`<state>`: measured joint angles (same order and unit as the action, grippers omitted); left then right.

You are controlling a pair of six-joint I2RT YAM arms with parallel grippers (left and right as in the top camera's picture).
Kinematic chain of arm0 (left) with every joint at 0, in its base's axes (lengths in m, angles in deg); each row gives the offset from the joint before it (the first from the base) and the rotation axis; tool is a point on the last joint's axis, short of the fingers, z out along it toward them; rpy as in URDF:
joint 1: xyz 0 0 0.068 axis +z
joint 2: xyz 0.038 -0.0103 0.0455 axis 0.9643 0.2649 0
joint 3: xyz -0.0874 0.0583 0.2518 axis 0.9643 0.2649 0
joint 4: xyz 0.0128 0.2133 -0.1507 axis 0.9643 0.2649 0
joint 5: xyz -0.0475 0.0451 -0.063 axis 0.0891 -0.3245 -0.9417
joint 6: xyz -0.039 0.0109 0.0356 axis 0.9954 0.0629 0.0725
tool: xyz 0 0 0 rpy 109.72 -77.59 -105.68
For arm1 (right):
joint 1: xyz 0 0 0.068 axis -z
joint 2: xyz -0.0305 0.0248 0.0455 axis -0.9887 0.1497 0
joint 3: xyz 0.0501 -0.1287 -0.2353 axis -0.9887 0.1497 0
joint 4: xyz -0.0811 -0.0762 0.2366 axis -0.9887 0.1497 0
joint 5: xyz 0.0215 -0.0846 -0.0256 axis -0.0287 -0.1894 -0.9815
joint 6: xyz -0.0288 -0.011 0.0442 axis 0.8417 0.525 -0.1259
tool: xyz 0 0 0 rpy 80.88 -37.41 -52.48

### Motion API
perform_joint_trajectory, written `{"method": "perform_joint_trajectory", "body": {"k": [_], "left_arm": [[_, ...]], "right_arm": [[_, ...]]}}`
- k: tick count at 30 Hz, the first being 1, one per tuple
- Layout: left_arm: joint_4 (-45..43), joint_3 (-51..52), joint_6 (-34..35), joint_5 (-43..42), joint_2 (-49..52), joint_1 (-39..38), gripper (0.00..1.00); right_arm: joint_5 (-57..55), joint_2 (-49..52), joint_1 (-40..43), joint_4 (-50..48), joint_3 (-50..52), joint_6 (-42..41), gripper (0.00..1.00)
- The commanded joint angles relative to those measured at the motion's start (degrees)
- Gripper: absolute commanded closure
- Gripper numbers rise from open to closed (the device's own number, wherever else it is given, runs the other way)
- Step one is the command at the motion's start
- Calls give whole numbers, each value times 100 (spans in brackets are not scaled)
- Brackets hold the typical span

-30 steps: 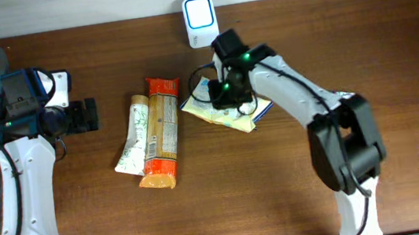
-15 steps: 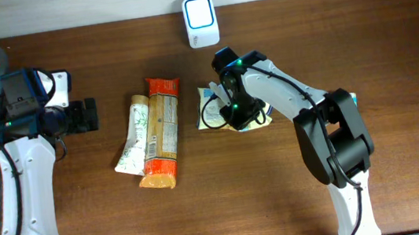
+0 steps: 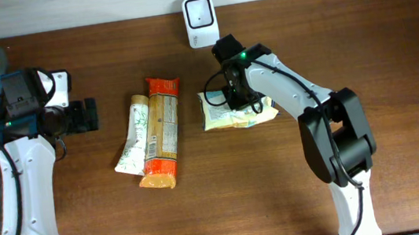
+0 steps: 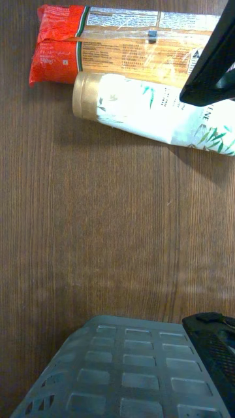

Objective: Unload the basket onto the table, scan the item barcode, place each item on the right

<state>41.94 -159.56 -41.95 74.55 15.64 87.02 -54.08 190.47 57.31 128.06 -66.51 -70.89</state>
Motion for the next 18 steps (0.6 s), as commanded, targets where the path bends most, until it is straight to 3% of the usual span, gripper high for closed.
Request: {"method": "perform_joint_trajectory", "body": {"k": [1, 7, 11, 18], "left_arm": [[-9, -15, 48, -39, 4, 13, 1], [-9, -15, 48, -39, 4, 13, 1], [-9, -15, 48, -39, 4, 13, 1], [-9, -15, 48, -39, 4, 15, 1]], "right_arm": [[-2, 494, 22, 87, 267, -72, 73], [321, 481, 20, 791, -640, 450, 62], [1086, 483, 9, 1788, -1104, 345, 62], [1051, 516, -24, 870, 20, 31, 62]]}}
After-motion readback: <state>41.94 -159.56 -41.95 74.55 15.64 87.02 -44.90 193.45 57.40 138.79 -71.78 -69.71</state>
